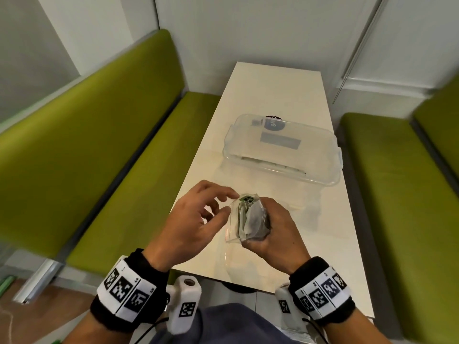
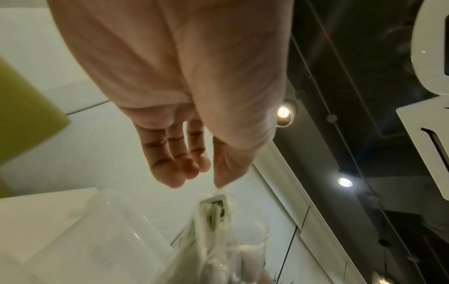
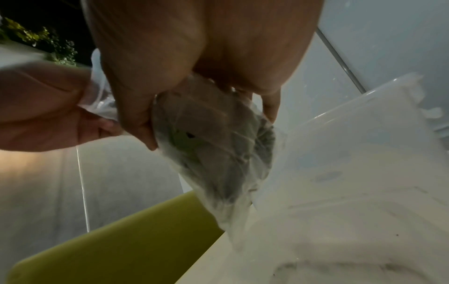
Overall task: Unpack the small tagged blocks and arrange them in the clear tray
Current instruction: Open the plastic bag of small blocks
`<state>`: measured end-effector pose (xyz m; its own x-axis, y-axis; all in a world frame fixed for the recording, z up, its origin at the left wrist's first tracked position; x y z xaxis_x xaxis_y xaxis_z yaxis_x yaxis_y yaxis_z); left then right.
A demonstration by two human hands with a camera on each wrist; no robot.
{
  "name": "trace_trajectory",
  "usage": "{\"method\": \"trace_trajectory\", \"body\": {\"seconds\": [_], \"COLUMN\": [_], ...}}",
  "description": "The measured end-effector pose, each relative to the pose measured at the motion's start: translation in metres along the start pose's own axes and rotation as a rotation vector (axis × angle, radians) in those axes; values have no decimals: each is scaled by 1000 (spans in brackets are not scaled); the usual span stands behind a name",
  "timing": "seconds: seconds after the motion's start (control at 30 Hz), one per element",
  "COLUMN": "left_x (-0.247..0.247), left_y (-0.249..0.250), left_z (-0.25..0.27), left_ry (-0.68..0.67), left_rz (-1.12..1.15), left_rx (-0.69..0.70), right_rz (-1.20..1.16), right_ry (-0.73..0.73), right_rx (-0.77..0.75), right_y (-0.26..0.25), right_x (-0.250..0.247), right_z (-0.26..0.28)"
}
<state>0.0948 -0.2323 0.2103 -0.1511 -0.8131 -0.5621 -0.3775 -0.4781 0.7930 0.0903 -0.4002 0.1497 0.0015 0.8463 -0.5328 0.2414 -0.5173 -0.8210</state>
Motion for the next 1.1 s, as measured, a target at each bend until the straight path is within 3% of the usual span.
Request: {"method": "trace_trajectory", "body": {"seconds": [0.13,0.33,0.77,1.1], "left_x": [17,39,57,31], "left_y": [16,28,35,8], "left_z": [0,1,2,-6], "left_ry": [-106,-151,-163,-160], "left_rz": [-192,-389,-350,-337], "left_rx": [18,-64,-172,-209], "right_rz": [130,136,148,222], "right_ry": [22,20,-99,-172], "right_rx": [-7,-10,-22,-13], "right_y": [7,9,10,-9], "right_x": [-10,-21,-18,13], "right_z": [7,15,19,-3]}}
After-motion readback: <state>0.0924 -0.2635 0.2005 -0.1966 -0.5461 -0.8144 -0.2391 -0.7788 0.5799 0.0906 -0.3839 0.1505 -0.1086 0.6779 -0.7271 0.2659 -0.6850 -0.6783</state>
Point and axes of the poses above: each hand's wrist, its own z-axis away from the middle knuckle, its own x-axis out of the palm, y = z × x, the point moved 10 cm from there along -z, towards the middle knuckle, and after that the axes turned 2 degrees about -z, right-handed, at the moved point
